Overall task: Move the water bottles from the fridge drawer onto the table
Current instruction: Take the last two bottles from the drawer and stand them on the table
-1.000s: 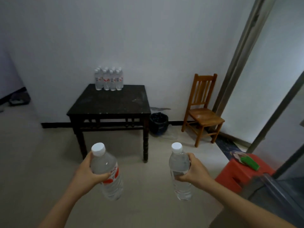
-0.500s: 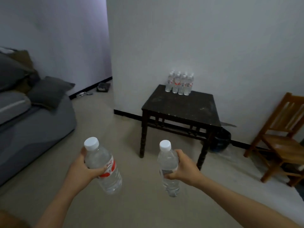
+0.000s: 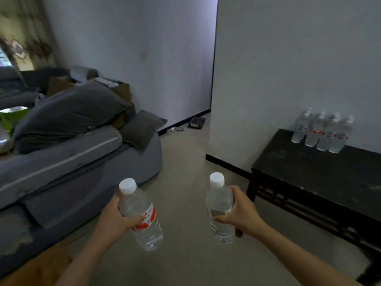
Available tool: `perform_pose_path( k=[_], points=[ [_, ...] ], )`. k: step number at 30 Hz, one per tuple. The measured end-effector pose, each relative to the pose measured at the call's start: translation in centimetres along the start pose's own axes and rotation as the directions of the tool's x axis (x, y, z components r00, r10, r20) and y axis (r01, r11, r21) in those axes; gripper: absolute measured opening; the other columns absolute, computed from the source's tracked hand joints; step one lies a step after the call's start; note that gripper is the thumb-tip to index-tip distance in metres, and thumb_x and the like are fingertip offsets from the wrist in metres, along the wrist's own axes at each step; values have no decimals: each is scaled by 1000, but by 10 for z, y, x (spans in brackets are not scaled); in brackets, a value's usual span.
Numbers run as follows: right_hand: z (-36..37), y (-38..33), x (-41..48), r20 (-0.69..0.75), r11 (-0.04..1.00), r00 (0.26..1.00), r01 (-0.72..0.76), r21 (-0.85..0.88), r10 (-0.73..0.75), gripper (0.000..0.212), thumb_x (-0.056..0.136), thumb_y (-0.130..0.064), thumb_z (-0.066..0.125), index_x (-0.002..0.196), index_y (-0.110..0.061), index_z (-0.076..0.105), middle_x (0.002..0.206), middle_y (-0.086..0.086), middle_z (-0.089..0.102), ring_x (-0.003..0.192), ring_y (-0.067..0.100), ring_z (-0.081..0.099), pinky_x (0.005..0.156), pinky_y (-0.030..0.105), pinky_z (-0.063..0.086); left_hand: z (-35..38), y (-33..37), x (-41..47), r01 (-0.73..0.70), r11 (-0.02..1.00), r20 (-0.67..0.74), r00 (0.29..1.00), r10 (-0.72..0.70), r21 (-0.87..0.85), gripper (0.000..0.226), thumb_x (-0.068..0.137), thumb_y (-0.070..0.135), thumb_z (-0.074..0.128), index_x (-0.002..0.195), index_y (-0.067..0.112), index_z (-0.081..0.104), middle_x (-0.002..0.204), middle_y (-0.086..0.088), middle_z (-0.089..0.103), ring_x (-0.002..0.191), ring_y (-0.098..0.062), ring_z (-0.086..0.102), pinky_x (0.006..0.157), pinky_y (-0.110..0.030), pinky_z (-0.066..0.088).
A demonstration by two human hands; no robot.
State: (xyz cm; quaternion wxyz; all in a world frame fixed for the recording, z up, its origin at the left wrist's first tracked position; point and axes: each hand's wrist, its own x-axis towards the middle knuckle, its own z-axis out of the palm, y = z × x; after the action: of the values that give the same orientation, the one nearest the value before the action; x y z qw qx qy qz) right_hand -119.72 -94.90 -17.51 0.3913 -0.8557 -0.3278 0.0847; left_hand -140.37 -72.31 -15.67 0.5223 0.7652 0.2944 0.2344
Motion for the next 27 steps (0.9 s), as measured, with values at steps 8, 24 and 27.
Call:
perform_pose_path(
  k=[8, 24, 27],
  points=[
    [26, -7, 111, -1, 999, 1000, 0, 55, 0, 62, 51, -33, 85, 96, -25, 43, 95, -8, 54, 89, 13, 56, 78, 37, 52, -22, -6, 93, 34, 999, -111, 993, -34, 3, 82, 33, 36, 78, 107, 28, 46, 95, 13, 57, 88, -9, 58, 67, -25, 46],
    [75, -34, 319, -229, 994, 968, -104, 23, 107, 64, 53, -28, 85, 99, -31, 41, 96, -12, 54, 96, 14, 57, 83, 37, 50, -42, -33, 381, -116, 990, 129, 984, 126, -85, 66, 62, 3, 81, 112, 24, 43, 99, 4, 57, 97, -21, 56, 84, -37, 46],
    [81, -41, 345, -279, 989, 950, -144, 17, 143, 67, 52, -30, 85, 102, -32, 40, 96, -15, 52, 96, 12, 56, 83, 35, 50, -44, -33, 430, -133, 985, 206, 967, 152, -106, 86, 34, 40, 77, 112, 27, 43, 99, 13, 57, 90, -6, 56, 77, -29, 46]
  ],
)
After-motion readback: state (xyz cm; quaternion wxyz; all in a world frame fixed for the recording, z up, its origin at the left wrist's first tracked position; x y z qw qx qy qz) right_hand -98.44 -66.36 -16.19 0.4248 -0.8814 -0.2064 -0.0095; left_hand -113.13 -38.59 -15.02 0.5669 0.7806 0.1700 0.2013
